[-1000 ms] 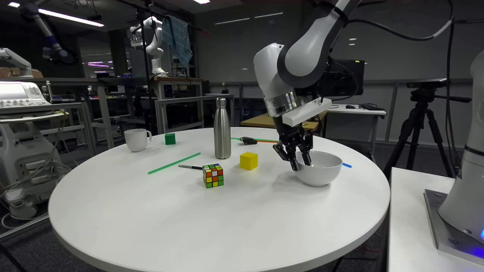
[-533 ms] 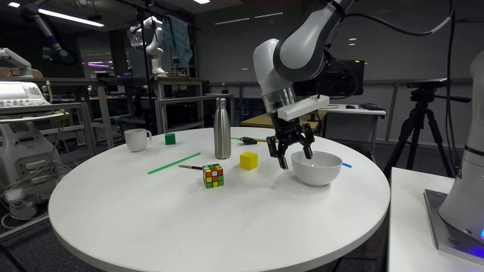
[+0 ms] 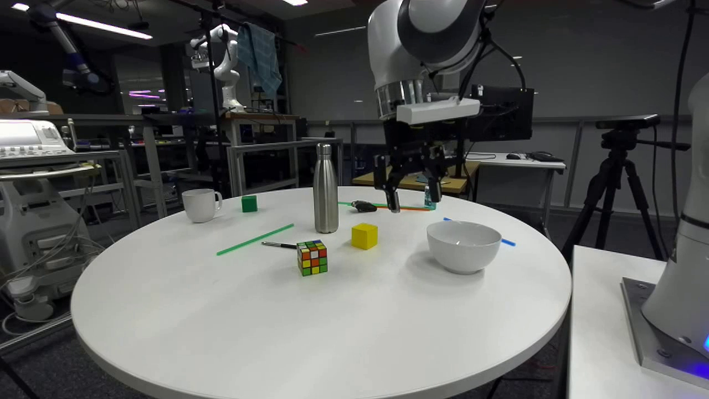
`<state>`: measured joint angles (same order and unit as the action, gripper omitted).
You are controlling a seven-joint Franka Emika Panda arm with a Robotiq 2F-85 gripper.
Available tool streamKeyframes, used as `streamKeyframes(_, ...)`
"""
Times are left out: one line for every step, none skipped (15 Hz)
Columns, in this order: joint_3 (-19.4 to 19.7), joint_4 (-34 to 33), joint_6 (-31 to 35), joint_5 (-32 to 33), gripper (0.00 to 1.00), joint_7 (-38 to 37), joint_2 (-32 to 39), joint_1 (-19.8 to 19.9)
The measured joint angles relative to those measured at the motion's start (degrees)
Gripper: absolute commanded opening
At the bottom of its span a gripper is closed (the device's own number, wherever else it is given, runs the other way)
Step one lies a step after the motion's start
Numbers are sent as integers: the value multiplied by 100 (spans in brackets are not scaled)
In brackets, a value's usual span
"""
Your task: Spill out the rubik's cube from the bowl to the table
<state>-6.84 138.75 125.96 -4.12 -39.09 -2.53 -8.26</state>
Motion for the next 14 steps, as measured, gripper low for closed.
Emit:
streamKeyframes(-38, -6, -201, -1, 100, 37, -140, -3)
streamKeyframes(-75, -7, -393, -1, 100, 67, -291, -4)
streamKeyframes(-113, -10, -598, 0, 100, 81, -450, -4)
streamKeyframes(-155, -15, -812, 6, 100, 83, -614, -5)
streamKeyframes(-197, -26, -1044, 16, 100, 85, -777, -5)
streamKeyframes(-242, -42, -1247, 22, 100, 114, -938, -5)
streamKeyframes(-290, -61, -1411, 40, 100, 172, -1094, -6)
streamKeyframes(-342, -79, -1528, 66, 100, 226, -1244, -7)
streamKeyframes(-396, -96, -1585, 100, 100, 294, -1388, -8)
streamKeyframes(-434, -93, -1590, 97, 100, 300, -1490, -7)
streamKeyframes(-444, -81, -1590, 97, 100, 298, -1507, -6)
streamKeyframes(-444, -66, -1588, 97, 100, 298, -1485, 5)
streamKeyframes(-444, -60, -1586, 97, 100, 298, -1453, 12)
streamKeyframes(-443, -59, -1584, 97, 100, 298, -1430, 16)
